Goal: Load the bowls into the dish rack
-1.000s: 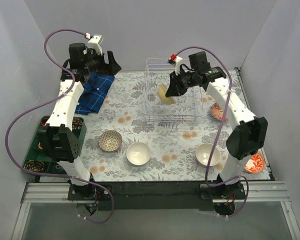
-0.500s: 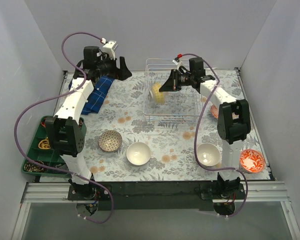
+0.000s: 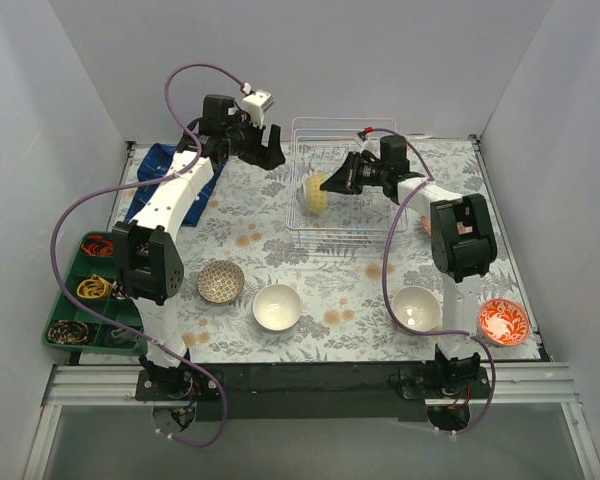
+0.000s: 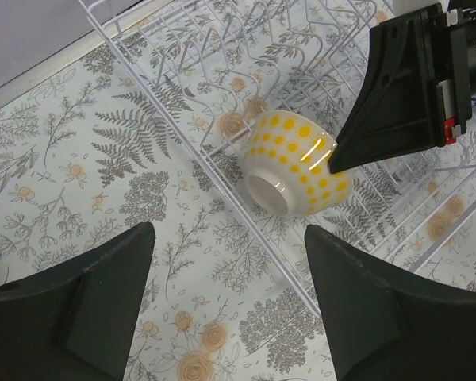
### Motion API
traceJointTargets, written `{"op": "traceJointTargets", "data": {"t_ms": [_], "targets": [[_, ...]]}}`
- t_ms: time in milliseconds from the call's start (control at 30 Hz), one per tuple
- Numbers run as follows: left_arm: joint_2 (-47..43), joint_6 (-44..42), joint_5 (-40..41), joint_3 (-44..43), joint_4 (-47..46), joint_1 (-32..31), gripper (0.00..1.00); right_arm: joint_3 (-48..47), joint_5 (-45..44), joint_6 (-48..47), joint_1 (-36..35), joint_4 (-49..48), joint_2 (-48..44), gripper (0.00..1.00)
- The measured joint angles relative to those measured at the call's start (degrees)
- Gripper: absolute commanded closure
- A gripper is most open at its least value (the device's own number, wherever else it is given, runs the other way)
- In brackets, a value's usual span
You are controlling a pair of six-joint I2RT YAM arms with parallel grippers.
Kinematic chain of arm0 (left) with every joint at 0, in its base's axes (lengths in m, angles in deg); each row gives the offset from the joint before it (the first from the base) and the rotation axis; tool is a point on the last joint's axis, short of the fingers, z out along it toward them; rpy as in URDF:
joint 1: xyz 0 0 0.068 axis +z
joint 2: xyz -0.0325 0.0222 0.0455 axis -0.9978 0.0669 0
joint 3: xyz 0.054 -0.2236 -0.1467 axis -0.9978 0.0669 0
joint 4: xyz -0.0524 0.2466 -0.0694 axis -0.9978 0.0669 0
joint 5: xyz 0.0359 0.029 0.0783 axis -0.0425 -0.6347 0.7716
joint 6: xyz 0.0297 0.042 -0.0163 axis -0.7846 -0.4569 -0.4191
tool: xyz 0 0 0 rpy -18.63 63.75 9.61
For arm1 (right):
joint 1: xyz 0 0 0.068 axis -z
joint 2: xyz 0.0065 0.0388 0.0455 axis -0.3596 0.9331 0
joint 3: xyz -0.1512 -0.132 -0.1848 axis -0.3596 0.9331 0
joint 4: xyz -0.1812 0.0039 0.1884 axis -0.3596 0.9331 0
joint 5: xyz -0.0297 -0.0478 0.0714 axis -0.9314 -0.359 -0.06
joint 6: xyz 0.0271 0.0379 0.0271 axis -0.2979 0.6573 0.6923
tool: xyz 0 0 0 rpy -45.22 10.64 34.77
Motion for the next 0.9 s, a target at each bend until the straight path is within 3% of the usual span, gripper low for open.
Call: {"op": "traceJointTargets", "data": {"t_ms": [133, 267, 400, 567, 900], "targets": [[1.01, -0.15, 0.59, -1.18, 0.09, -0.98, 0.23, 5.27, -2.71, 2.86, 0.13, -3.48, -2.80, 0.96], [1.42, -0.15, 1.03, -1.40, 0.24, -1.18, 0.22, 8.68, -4.39, 3.87, 0.22, -4.81, -4.81, 0.78], [1.49, -0.15, 1.27, -1.40, 0.20, -1.42, 0.22, 10.01, -5.92, 3.43, 0.92, -4.61, -5.92, 0.72], [1.44, -0.11, 1.64, -1.27, -0.46, -1.46, 0.21, 10.01, -9.60, -0.94, 3.17, 2.19, -8.04, 0.64], [-4.35, -3.08, 7.19, 9.60, -3.32, -1.79, 0.15, 6.03, -17.97, -14.58, 4.96, 18.78, -14.75, 0.64]]}}
